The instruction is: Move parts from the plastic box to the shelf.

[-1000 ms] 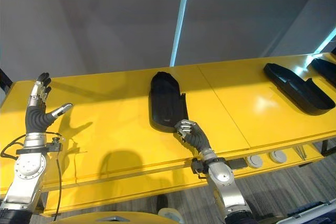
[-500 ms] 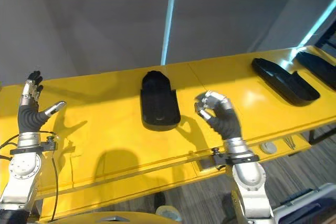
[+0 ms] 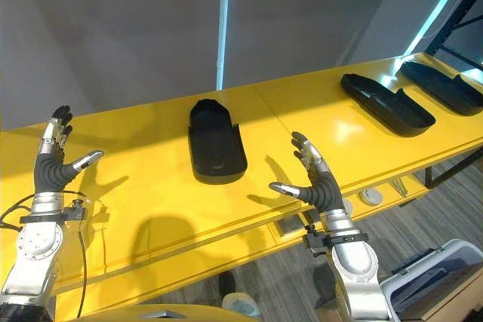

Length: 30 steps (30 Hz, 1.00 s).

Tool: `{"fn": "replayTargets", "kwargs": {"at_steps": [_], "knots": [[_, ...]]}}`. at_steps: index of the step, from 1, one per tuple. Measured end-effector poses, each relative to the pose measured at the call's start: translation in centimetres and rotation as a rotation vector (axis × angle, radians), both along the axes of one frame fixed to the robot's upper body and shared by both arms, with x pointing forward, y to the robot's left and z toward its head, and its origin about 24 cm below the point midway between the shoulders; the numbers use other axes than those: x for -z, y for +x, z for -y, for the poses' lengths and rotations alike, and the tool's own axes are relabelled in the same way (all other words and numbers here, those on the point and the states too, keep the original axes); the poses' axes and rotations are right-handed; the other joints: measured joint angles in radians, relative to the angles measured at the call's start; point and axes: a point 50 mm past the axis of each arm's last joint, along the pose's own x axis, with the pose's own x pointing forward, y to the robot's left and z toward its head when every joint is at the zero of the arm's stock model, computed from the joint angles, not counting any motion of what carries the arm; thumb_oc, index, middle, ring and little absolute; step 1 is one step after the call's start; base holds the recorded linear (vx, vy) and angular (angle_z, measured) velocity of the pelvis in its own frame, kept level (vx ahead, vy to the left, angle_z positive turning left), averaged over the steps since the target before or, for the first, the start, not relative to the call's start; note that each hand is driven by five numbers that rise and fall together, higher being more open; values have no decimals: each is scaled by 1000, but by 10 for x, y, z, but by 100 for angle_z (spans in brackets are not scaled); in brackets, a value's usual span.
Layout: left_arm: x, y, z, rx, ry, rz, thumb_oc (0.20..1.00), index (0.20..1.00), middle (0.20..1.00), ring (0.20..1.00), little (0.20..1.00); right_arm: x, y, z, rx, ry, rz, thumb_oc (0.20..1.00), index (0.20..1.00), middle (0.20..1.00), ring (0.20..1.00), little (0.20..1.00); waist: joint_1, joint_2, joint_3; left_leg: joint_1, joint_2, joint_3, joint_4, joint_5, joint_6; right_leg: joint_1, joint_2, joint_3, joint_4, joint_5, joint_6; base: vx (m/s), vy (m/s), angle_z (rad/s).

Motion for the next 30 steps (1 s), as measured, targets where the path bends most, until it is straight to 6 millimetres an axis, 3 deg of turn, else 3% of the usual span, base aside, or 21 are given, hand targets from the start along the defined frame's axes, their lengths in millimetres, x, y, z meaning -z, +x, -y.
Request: {"fn": "replayTargets", "kwargs": {"at_steps": [8,12,14,15,16,18,20,22,23,25,26,27,28,29,30], "knots": [[-11,14,22,110,7,45,1000,1000,1000,1000,1000,3,-6,9,56,-24,-19,1000,1000,1000,1000,1000,-74,-25,25,29,-28,84,0,-14,16,-19,-6,93,0,18,21,-80,57,-30],[-18,18,25,128,17,72,1000,1000,1000,1000,1000,4,-11,17,101,-22,-24,1000,1000,1000,1000,1000,-129,-52,62,48,-62,202,6,-22,28,-59,-8,191,0,10,50,-156,39,-85],[-22,20,22,130,46,81,1000,1000,1000,1000,1000,-2,-2,12,89,2,19,1000,1000,1000,1000,1000,-117,-42,96,49,-45,309,0,-29,39,-100,-13,163,8,-35,95,-43,-22,-146],[-23,22,22,132,52,77,1000,1000,1000,1000,1000,-3,-1,11,85,3,29,1000,1000,1000,1000,1000,-117,-29,107,49,-37,351,2,-31,41,-114,-11,117,11,-30,95,-10,-57,-164],[-23,21,20,122,60,78,1000,1000,1000,1000,1000,-3,1,8,72,10,31,1000,1000,1000,1000,1000,-114,-19,119,65,-20,423,6,-29,38,-114,-39,-77,49,-64,65,4,-105,-145],[-23,20,16,106,59,76,1000,1000,1000,1000,1000,-3,3,1,40,12,29,1000,1000,1000,1000,1000,-84,-21,119,89,-7,471,0,-48,27,-106,-57,-196,64,-59,57,55,-122,-108],[-24,21,17,102,58,84,1000,1000,1000,1000,1000,-3,5,0,31,9,31,1000,1000,1000,1000,1000,-98,-27,116,96,5,462,-1,-53,5,-107,-59,-242,72,-37,31,190,-294,-13],[-23,18,10,67,69,82,1000,1000,1000,1000,1000,-7,13,-6,-18,-16,37,1000,1000,1000,1000,1000,-76,8,116,105,45,488,0,-48,-40,-128,-33,-256,138,-51,22,134,-299,-20],[-24,18,9,52,62,90,1000,1000,1000,1000,1000,-8,13,-5,-27,-33,35,1000,1000,1000,1000,1000,-66,9,107,104,48,482,0,-47,-50,-147,-25,-242,169,-55,21,123,-210,-6],[-26,18,7,33,59,102,1000,1000,1000,1000,1000,-10,14,-2,-27,-54,37,1000,1000,1000,1000,1000,-69,15,102,98,54,362,1,-80,-58,-131,6,-245,151,-48,10,173,-259,24],[-27,18,4,25,61,107,1000,1000,1000,1000,1000,-11,15,-2,-29,-59,41,1000,1000,1000,1000,1000,-59,18,102,98,68,342,2,-86,-51,-119,29,-241,129,-50,7,159,-228,-5],[-27,18,3,15,56,109,1000,1000,1000,1000,1000,-13,19,-2,-29,-57,55,1000,1000,1000,1000,1000,-52,35,99,101,116,326,5,-83,-54,-112,64,-263,137,-74,-3,310,-476,-20],[-27,19,6,15,46,113,1000,1000,1000,1000,1000,-10,19,2,-10,-56,41,1000,1000,1000,1000,1000,-45,4,85,96,152,341,89,-85,-61,-163,56,-212,334,-183,-82,158,-267,-15],[-27,19,6,15,46,113,1000,1000,1000,1000,1000,-10,19,2,-10,-56,41,1000,1000,1000,1000,1000,-45,4,85,96,152,341,89,-85,-61,-163,56,-212,334,-183,-82,161,-350,-35],[-22,16,4,5,41,95,1000,1000,1000,1000,1000,-11,22,2,-26,-72,37,1000,1000,1000,1000,1000,-30,-20,73,82,174,313,199,-142,-43,-166,102,-218,351,-212,-126,-70,-198,-86]]}}
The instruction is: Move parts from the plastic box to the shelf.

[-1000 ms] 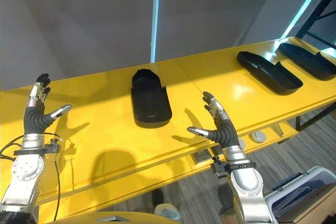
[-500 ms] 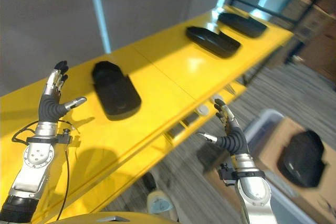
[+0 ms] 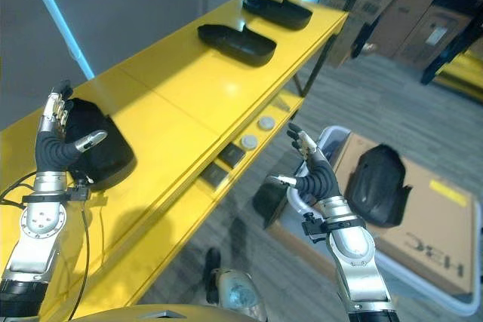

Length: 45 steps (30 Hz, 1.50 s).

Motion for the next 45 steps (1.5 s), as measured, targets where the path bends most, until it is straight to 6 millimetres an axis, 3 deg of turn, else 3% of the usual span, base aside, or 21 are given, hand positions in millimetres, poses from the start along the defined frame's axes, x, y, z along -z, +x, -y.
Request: {"fn": "replayTargets", "kwargs": {"at_steps": [1,2,3,4,6,9,10,11,15,19,21,22,23,24,26,28,33,36,38,40,45], "knots": [[-4,1,-3,-1,23,8,1000,1000,1000,1000,1000,-2,7,-3,-7,14,18,1000,1000,1000,1000,1000,34,26,-6,-90,93,-41,194,17,15,40,41,-3,-75,-35,42,-52,-281,-123],[-11,4,-2,3,26,42,1000,1000,1000,1000,1000,-10,11,-4,-22,-2,46,1000,1000,1000,1000,1000,61,25,3,-206,140,-147,360,45,26,-2,37,10,49,-74,-43,-38,-192,-95],[-16,6,-2,5,39,60,1000,1000,1000,1000,1000,-15,11,-4,-35,-27,59,1000,1000,1000,1000,1000,64,-14,-3,-276,104,-202,472,64,8,7,-7,53,73,-73,-35,56,-83,-58],[-17,7,-1,-4,19,71,1000,1000,1000,1000,1000,-20,17,-4,-43,-44,75,1000,1000,1000,1000,1000,72,-14,18,-327,45,-334,540,10,-17,11,18,85,53,-50,-32,23,1,-68],[-5,1,-6,-31,18,20,1000,1000,1000,1000,1000,-24,22,-16,-89,-20,97,1000,1000,1000,1000,1000,116,-31,51,-345,-241,-534,410,-62,-16,98,16,140,-87,40,-36,-10,33,-96],[-1,-9,-11,-71,-3,15,1000,1000,1000,1000,1000,-10,18,-23,-121,-3,36,1000,1000,1000,1000,1000,139,-24,57,-292,-412,-700,232,-33,76,195,50,207,-145,45,-31,26,33,-72],[-1,-9,-11,-71,-3,15,1000,1000,1000,1000,1000,-10,18,-23,-121,-3,36,1000,1000,1000,1000,1000,139,-24,57,-292,-412,-700,232,-33,76,195,50,207,-145,45,-31,10,102,-43],[-1,-11,-11,-73,-6,19,1000,1000,1000,1000,1000,2,9,-20,-101,18,-15,1000,1000,1000,1000,1000,124,-16,54,-252,-405,-683,155,17,136,246,70,192,-186,46,-31,-54,114,11],[-2,-12,-9,-67,-9,21,1000,1000,1000,1000,1000,16,-13,-8,-39,45,-97,1000,1000,1000,1000,1000,79,-20,46,-206,-387,-647,83,4,124,235,59,182,-196,57,-42,-189,106,13],[-10,-5,-6,-48,-10,58,1000,1000,1000,1000,1000,8,-1,-17,-97,39,-61,1000,1000,1000,1000,1000,65,0,58,-178,-346,-632,-27,57,120,124,82,240,-166,93,-4,-379,-35,-40],[-17,-1,-4,-32,3,85,1000,1000,1000,1000,1000,1,7,-20,-108,42,-26,1000,1000,1000,1000,1000,72,7,69,-228,-315,-587,-14,77,150,88,106,301,-225,172,102,-249,-104,-104],[-25,2,-6,-23,35,105,1000,1000,1000,1000,1000,-9,14,-24,-123,49,22,1000,1000,1000,1000,1000,129,24,98,-260,-270,-500,-20,87,164,51,63,215,-140,85,149,-173,-135,-136],[-25,2,-6,-23,35,105,1000,1000,1000,1000,1000,-9,14,-24,-123,49,22,1000,1000,1000,1000,1000,129,24,98,-260,-270,-500,-20,87,164,51,63,215,-140,85,149,-121,-102,-135],[-23,2,-5,-26,20,102,1000,1000,1000,1000,1000,-12,15,-24,-117,54,43,1000,1000,1000,1000,1000,128,31,106,-261,-261,-460,-22,104,164,114,-75,197,-79,32,144,-213,-176,-55],[-27,4,-5,-25,26,118,1000,1000,1000,1000,1000,-9,15,-27,-111,75,39,1000,1000,1000,1000,1000,157,41,117,-275,-233,-413,-6,114,153,193,-232,185,-40,-1,198,-194,-224,-84],[-32,2,-9,-32,56,132,1000,1000,1000,1000,1000,-10,17,-34,-117,85,58,1000,1000,1000,1000,1000,206,32,115,-285,-207,-378,-7,117,138,237,-325,159,-127,30,217,-138,-297,-95],[-50,0,-15,-68,86,207,1000,1000,1000,1000,1000,-7,17,-40,-123,64,52,1000,1000,1000,1000,1000,216,-22,76,-321,-159,-327,-34,176,53,311,-477,134,-182,105,257,-114,-361,-42],[-49,-5,-21,-102,102,209,1000,1000,1000,1000,1000,-2,14,-40,-109,55,35,1000,1000,1000,1000,1000,228,-66,32,-301,-101,-304,-144,278,-14,299,-424,108,-258,79,340,-61,-397,-62],[-22,-8,-12,-100,9,119,1000,1000,1000,1000,1000,7,11,-28,-78,10,-25,1000,1000,1000,1000,1000,220,25,5,-290,2,-337,-186,309,-17,303,-297,109,-334,99,308,-36,-451,-68],[-13,-8,-4,-71,-15,85,1000,1000,1000,1000,1000,12,9,-18,-51,-18,-61,1000,1000,1000,1000,1000,191,53,-11,-284,-24,-347,-161,310,-20,304,-262,109,-343,108,292,-27,-363,-9],[1,-10,5,-26,-113,33,1000,1000,1000,1000,1000,41,-9,14,59,-81,-221,1000,1000,1000,1000,1000,144,136,-38,-318,107,-397,-97,320,34,335,-114,74,-344,70,216,-55,-320,16]]}}
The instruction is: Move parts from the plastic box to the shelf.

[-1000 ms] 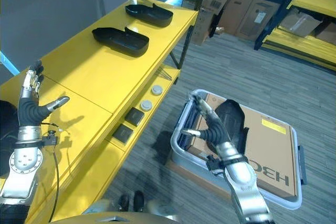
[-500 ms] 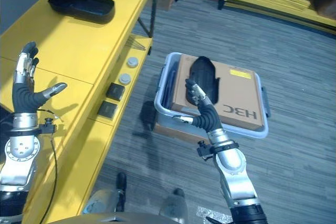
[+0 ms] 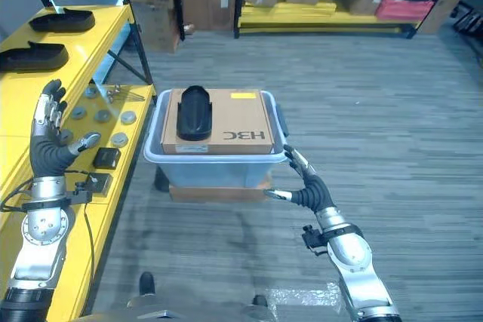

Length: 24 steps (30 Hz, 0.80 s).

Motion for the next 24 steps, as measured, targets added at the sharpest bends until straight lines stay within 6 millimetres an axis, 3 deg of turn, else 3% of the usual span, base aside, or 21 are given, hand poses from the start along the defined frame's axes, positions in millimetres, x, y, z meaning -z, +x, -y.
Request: {"fn": "replayTargets", "kwargs": {"at_steps": [1,3,4,5,6,9,10,12,16,18,20,22,23,24], "knots": [[5,1,2,15,-17,-24,1000,1000,1000,1000,1000,4,-1,2,14,-1,-16,1000,1000,1000,1000,1000,2,-4,10,-18,2,0,25,13,30,-1,2,-6,5,0,-6,-29,-160,16],[11,2,6,41,-19,-59,1000,1000,1000,1000,1000,5,-1,2,18,4,-19,1000,1000,1000,1000,1000,11,-9,24,-32,-9,-4,39,26,53,1,-4,-17,-1,2,-15,2,-118,12],[14,2,8,57,-15,-72,1000,1000,1000,1000,1000,4,-1,2,15,11,-17,1000,1000,1000,1000,1000,16,-26,34,-44,-36,-38,53,-3,34,-4,-20,-9,-5,6,-20,80,-39,-10],[19,2,14,93,-11,-100,1000,1000,1000,1000,1000,-2,3,2,12,11,10,1000,1000,1000,1000,1000,42,-20,40,-12,-176,-195,43,-149,-54,-14,-63,14,-6,14,1,69,-18,-21],[18,3,11,86,0,-97,1000,1000,1000,1000,1000,-4,7,-2,4,27,24,1000,1000,1000,1000,1000,58,-9,45,-17,-178,-206,26,-153,-81,-16,-74,16,2,22,13,131,11,4],[8,9,9,83,15,-59,1000,1000,1000,1000,1000,-5,13,-9,4,61,52,1000,1000,1000,1000,1000,46,-30,80,-42,-194,-170,1,-132,-85,-24,-93,-17,1,27,25,143,96,43],[4,11,8,87,28,-46,1000,1000,1000,1000,1000,-13,22,-13,1,70,97,1000,1000,1000,1000,1000,73,-30,99,-41,-194,-151,-18,-104,-77,-53,-99,6,-2,38,28,258,223,-25],[5,11,4,81,56,-66,1000,1000,1000,1000,1000,-23,34,-23,-29,90,143,1000,1000,1000,1000,1000,117,-57,117,-30,-204,-137,-11,-99,-75,-69,-111,54,-6,43,24,197,190,-55],[-10,18,1,100,138,-32,1000,1000,1000,1000,1000,-23,39,-41,-28,200,182,1000,1000,1000,1000,1000,110,-138,142,-14,-242,-121,47,-125,-59,-30,-149,61,1,31,19,250,304,-6],[-14,22,1,106,156,-28,1000,1000,1000,1000,1000,-21,41,-50,-29,261,179,1000,1000,1000,1000,1000,112,-165,141,-14,-265,-109,76,-156,-23,-39,-171,87,33,30,8,220,266,-21],[-16,25,8,140,167,-25,1000,1000,1000,1000,1000,-18,41,-55,-44,278,159,1000,1000,1000,1000,1000,98,-162,138,-8,-289,-106,99,-195,1,-72,-197,92,125,30,7,152,228,-13],[-20,29,14,164,180,-8,1000,1000,1000,1000,1000,-17,39,-55,-53,270,148,1000,1000,1000,1000,1000,76,-149,138,0,-299,-90,106,-198,24,-139,-220,100,277,34,2,152,205,-2],[-23,30,14,170,185,2,1000,1000,1000,1000,1000,-13,36,-54,-49,265,132,1000,1000,1000,1000,1000,63,-155,134,31,-324,-79,102,-206,48,-151,-240,112,326,80,-24,195,217,1],[-23,30,14,170,185,2,1000,1000,1000,1000,1000,-13,36,-54,-49,265,132,1000,1000,1000,1000,1000,63,-155,134,31,-324,-79,102,-206,48,-151,-240,112,326,80,-24,278,194,-5]]}}
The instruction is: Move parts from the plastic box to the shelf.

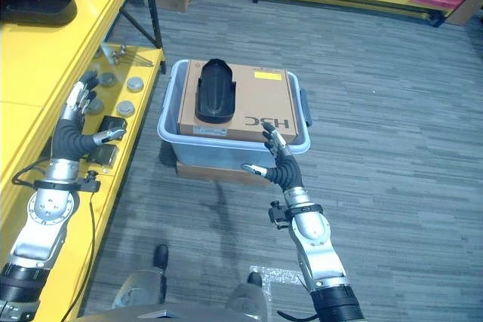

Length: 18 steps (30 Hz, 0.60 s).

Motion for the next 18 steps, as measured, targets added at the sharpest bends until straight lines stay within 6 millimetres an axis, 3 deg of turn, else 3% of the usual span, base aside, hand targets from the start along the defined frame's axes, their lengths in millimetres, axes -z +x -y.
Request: {"fn": "replayTargets", "kwargs": {"at_steps": [1,2,3,5,6,8,10,11,13,14,15,16,17,18], "knots": [[1,0,-2,-1,10,-10,1000,1000,1000,1000,1000,2,-1,-1,0,9,-7,1000,1000,1000,1000,1000,-13,4,2,17,-14,-3,-10,-17,23,-71,-22,4,125,61,-5,255,68,-8],[2,0,-3,-4,14,-17,1000,1000,1000,1000,1000,4,-2,-3,-4,13,-16,1000,1000,1000,1000,1000,-13,22,8,46,-13,-7,-47,-9,39,-127,-16,2,191,-10,6,344,65,-13],[2,0,-3,-5,13,-18,1000,1000,1000,1000,1000,5,-2,-2,-6,9,-22,1000,1000,1000,1000,1000,-13,27,9,74,-9,-9,-81,7,59,-146,15,-4,184,-79,10,306,-29,-4],[4,-1,-4,-6,11,-29,1000,1000,1000,1000,1000,6,-3,-1,-3,5,-31,1000,1000,1000,1000,1000,-25,37,5,105,-13,-5,-127,15,49,-145,67,-64,23,-118,9,304,-60,4],[7,-2,-4,-8,3,-41,1000,1000,1000,1000,1000,6,-3,-1,-2,5,-34,1000,1000,1000,1000,1000,-31,39,5,123,-16,-4,-144,16,48,-136,95,-106,-81,-108,0,311,-76,5],[12,-3,-4,-10,-11,-63,1000,1000,1000,1000,1000,7,-4,-1,-1,5,-40,1000,1000,1000,1000,1000,-50,39,5,150,-19,-19,-164,10,47,-133,150,-102,-208,-71,4,300,-89,21],[18,0,-4,-13,-17,-87,1000,1000,1000,1000,1000,8,-4,0,0,4,-43,1000,1000,1000,1000,1000,-77,39,4,169,-26,-50,-174,3,42,-143,188,-49,-267,-29,10,253,-141,58],[22,2,-3,-13,-23,-109,1000,1000,1000,1000,1000,8,-5,1,2,0,-46,1000,1000,1000,1000,1000,-99,26,-4,187,-31,-78,-173,1,30,-146,211,13,-301,21,1,248,-210,89],[25,2,2,13,-11,-128,1000,1000,1000,1000,1000,15,-10,4,15,-5,-76,1000,1000,1000,1000,1000,-106,7,-18,215,-51,-119,-175,-19,3,-129,196,44,-306,44,-9,222,-212,82],[28,1,5,21,-19,-137,1000,1000,1000,1000,1000,18,-12,6,18,-12,-93,1000,1000,1000,1000,1000,-105,10,-22,231,-51,-136,-172,-36,-12,-109,205,59,-311,113,-38,127,-140,52],[30,0,7,28,-32,-143,1000,1000,1000,1000,1000,18,-12,9,18,-27,-98,1000,1000,1000,1000,1000,-100,35,-27,242,-31,-142,-170,-49,-26,-95,226,45,-312,144,-75,81,-94,32],[30,0,7,28,-32,-143,1000,1000,1000,1000,1000,18,-12,9,18,-27,-98,1000,1000,1000,1000,1000,-100,35,-27,242,-31,-142,-170,-49,-26,-95,226,45,-312,144,-75,172,-189,-1],[32,-3,12,39,-67,-143,1000,1000,1000,1000,1000,13,-9,14,14,-63,-84,1000,1000,1000,1000,1000,-84,88,-38,235,16,-113,-147,-66,-35,-88,279,30,-320,147,-104,171,-189,-12],[32,-3,12,39,-67,-143,1000,1000,1000,1000,1000,13,-9,14,14,-63,-84,1000,1000,1000,1000,1000,-84,88,-38,235,16,-113,-147,-66,-35,-88,279,30,-320,147,-104,253,-289,-14]]}}
